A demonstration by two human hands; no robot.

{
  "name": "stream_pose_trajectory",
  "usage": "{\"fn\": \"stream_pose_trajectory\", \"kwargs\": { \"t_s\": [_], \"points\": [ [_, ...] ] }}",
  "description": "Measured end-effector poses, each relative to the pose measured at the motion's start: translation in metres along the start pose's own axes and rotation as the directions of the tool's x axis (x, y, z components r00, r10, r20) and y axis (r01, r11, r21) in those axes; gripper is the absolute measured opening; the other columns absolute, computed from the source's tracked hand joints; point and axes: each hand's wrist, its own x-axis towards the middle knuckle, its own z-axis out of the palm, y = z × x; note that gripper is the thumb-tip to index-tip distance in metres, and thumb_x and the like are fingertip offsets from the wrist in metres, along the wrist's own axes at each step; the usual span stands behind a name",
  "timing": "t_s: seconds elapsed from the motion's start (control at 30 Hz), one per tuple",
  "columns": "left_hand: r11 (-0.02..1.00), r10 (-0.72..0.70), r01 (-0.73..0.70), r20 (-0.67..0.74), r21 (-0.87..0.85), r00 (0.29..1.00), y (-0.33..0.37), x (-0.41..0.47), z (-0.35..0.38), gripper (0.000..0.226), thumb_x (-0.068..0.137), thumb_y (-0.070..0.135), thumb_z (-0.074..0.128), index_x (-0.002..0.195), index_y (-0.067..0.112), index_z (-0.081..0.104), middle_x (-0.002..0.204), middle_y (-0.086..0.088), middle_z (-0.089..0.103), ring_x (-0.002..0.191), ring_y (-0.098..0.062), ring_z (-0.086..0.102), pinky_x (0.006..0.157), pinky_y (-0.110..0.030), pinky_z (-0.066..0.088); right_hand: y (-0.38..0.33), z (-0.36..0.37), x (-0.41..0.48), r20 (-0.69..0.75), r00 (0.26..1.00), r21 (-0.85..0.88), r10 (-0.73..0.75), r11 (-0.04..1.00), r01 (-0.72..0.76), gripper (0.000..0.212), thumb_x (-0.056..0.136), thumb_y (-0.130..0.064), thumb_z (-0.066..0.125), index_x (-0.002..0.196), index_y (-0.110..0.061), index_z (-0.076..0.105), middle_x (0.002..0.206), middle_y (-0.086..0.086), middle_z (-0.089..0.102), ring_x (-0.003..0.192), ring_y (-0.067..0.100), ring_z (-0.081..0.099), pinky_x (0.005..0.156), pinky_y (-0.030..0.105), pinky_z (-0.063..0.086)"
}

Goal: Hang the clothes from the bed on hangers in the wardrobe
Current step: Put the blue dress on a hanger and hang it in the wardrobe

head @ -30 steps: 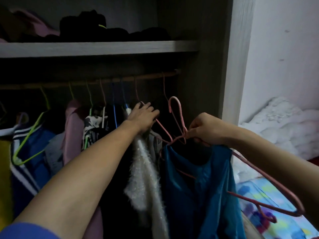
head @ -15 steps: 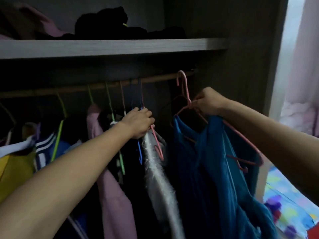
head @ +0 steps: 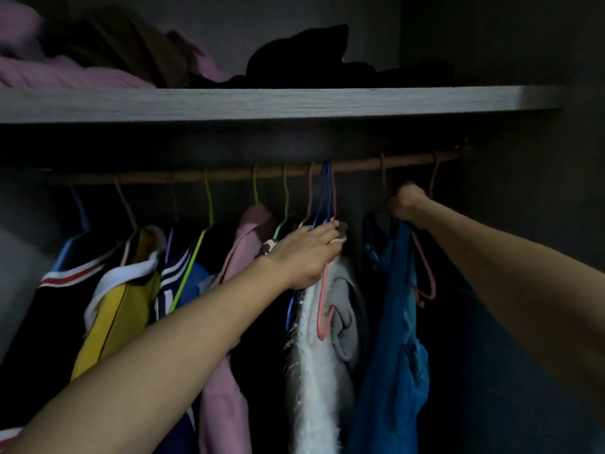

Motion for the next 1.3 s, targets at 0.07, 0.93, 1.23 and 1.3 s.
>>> {"fn": "stream_pose_trajectory", "kwargs": {
  "t_s": [0.07,0.93,1.23,1.3],
  "points": [
    [0.999,-0.01,0.009,-0.009,-0.036,1.0,0.002,0.001,0.003,0.039,0.092,0.011,0.044,0.131,0.015,0.047,0.155,-0.004,0.025,0.148,-0.018,0.008,0.112,-0.039,0.025,0.009,0.008,0.004,0.046,0.999,0.025,-0.002,1.0,0.001,0.028,0.094,-0.018,0.058,0.113,0.002,0.061,0.108,0.019,0.065,0.093,0.033,0.064,0.063,0.034,0.052],
    [0.899,-0.323,0.192,-0.299,-0.393,0.898,0.046,0.031,-0.019,0.029,0.092,0.02,0.048,0.118,0.011,0.058,0.116,-0.006,0.052,0.109,-0.026,0.05,0.091,-0.043,0.042,0.059,-0.067,-0.057,-0.164,0.986,0.265,0.01,0.964,0.034,0.015,0.093,-0.024,0.057,0.09,-0.013,0.067,0.079,0.007,0.067,0.052,0.014,0.053,0.033,0.016,0.034],
    [0.849,-0.213,-0.021,-0.378,-0.529,0.901,0.131,0.034,-0.044,0.027,0.088,0.015,0.052,0.113,0.01,0.06,0.112,-0.01,0.058,0.107,-0.029,0.052,0.091,-0.041,0.041,0.119,-0.142,-0.227,-0.234,0.972,-0.102,-0.004,0.995,-0.02,0.038,0.092,-0.038,0.061,0.061,-0.017,0.057,0.057,-0.001,0.056,0.055,0.019,0.051,0.052,0.031,0.038],
    [0.818,-0.173,-0.073,-0.366,-0.57,0.914,0.167,0.038,-0.047,0.029,0.091,0.018,0.05,0.118,0.011,0.058,0.116,-0.009,0.057,0.108,-0.028,0.052,0.091,-0.04,0.041,0.146,-0.168,-0.259,-0.261,0.965,-0.155,0.026,0.985,-0.069,0.032,0.094,-0.035,0.059,0.069,-0.017,0.064,0.058,0.0,0.057,0.056,0.021,0.051,0.057,0.034,0.042]
  ]
}}
